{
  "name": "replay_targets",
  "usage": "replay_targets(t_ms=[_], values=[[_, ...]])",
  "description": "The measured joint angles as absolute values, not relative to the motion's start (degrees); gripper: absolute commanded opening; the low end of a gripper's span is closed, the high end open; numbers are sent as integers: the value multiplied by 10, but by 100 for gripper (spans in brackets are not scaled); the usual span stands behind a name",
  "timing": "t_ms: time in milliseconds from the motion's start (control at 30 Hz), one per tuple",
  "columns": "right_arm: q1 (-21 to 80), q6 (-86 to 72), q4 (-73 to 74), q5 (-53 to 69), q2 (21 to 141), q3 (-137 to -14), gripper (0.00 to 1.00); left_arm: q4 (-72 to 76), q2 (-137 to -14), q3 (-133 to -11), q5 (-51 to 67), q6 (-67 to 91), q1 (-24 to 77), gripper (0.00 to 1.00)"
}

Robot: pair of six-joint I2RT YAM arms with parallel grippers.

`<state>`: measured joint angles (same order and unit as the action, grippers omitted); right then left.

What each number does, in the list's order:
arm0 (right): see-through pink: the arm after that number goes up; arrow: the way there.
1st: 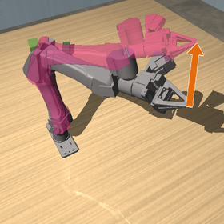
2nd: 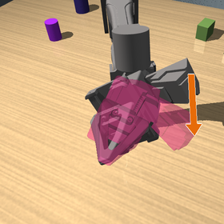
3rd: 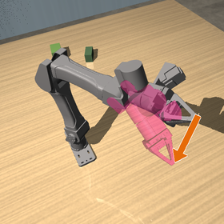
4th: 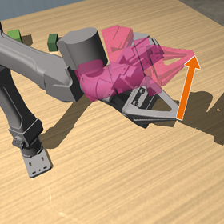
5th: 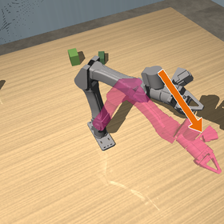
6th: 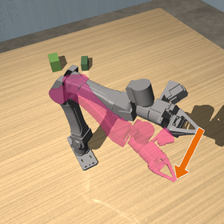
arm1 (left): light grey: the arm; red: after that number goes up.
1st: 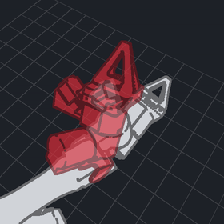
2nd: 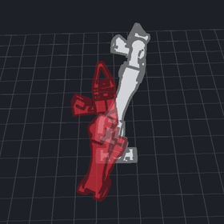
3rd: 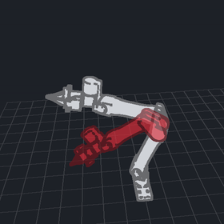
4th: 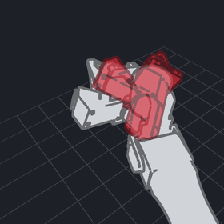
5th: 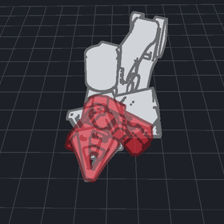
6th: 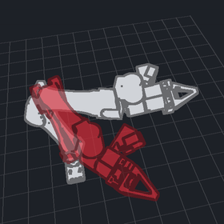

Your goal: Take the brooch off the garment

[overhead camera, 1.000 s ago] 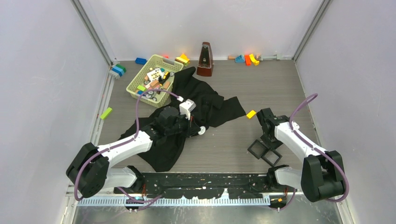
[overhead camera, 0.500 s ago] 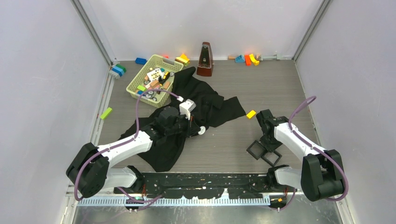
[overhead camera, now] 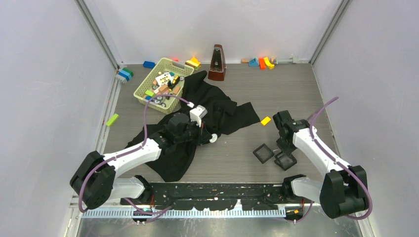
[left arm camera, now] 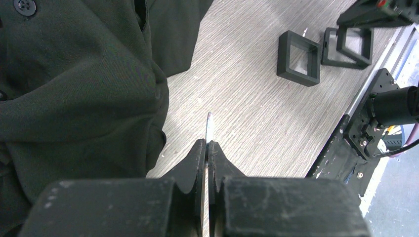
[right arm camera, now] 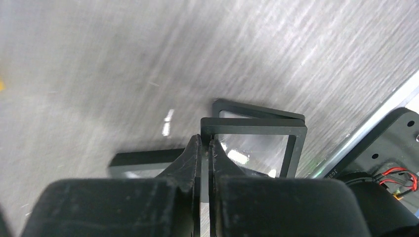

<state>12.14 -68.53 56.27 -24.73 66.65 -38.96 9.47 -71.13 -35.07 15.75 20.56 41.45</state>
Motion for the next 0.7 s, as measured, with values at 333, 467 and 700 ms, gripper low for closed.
replay_targets(t_ms=[333,467,700], values=[[121,-558,520,-174,616,-483,1,96,-712,-351,159,206,415,0],[121,-489,465,-71,587,-498,1,107,-712,-343,162,205,415,0],[124,-475,260,207,616,-494,0,123,-700,-317,138,192,415,0]])
